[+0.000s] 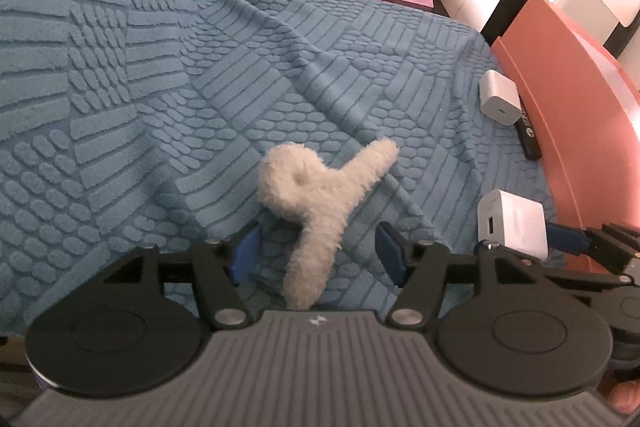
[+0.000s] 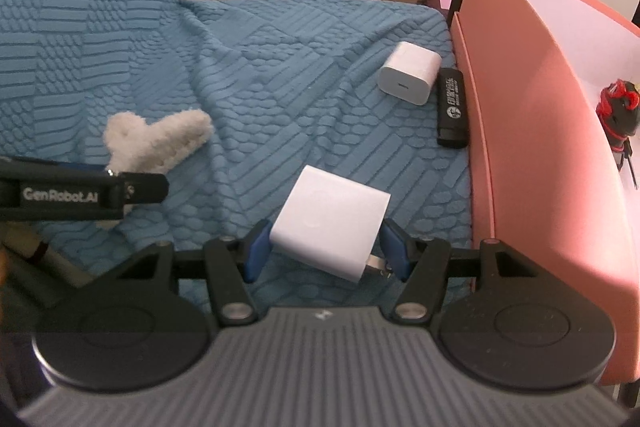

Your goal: Organize rigid objects

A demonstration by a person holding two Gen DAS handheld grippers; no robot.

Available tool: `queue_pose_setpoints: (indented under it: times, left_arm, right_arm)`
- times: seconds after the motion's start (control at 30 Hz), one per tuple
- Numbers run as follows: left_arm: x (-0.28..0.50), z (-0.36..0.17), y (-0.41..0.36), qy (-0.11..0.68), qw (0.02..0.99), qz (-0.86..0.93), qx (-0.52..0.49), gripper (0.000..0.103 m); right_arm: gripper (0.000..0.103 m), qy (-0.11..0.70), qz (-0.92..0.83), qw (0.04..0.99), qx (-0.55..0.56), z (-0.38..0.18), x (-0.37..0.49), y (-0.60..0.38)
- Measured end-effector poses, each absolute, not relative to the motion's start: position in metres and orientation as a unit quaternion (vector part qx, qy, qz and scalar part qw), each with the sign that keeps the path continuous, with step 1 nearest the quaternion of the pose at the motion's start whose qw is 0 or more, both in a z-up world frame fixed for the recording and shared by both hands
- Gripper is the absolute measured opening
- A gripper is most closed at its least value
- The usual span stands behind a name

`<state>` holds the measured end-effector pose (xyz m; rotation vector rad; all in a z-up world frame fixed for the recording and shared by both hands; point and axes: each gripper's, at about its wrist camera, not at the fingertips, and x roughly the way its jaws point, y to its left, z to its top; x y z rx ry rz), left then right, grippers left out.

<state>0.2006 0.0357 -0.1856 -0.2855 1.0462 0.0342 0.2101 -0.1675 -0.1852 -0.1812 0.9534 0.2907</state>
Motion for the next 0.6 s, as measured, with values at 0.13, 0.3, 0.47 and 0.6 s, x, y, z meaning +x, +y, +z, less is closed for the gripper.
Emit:
queue_pose_setpoints:
  times: [0.13,0.3,0.47,0.6]
  left_arm:
    - [0.206,-0.187,0.034,0.498,0.859,0.023,-0.119,0.069]
    - [0.215,-0.186,0.028,0.488,0.869,0.012,-0.087,0.069]
    - [0.221,-0.190,0.022,0.484,0.874,0.011,-0.050,0.069]
    - [0.224,-0.193,0.021,0.479,0.877,0.016,-0.043,0.067]
  right_arm:
    - [0.062,0.455,0.138,0.875,-0.086,-0.185,0.211,-0.168]
    - [0.062,0.453,0.139,0.877,-0.078,-0.184,0.211,-0.170]
    - [0.062,0.446,0.140,0.881,-0.071,-0.181,0.210,-0.171]
    - [0.062,0.445,0.137,0.882,-0.066,-0.181,0.210,-0.173]
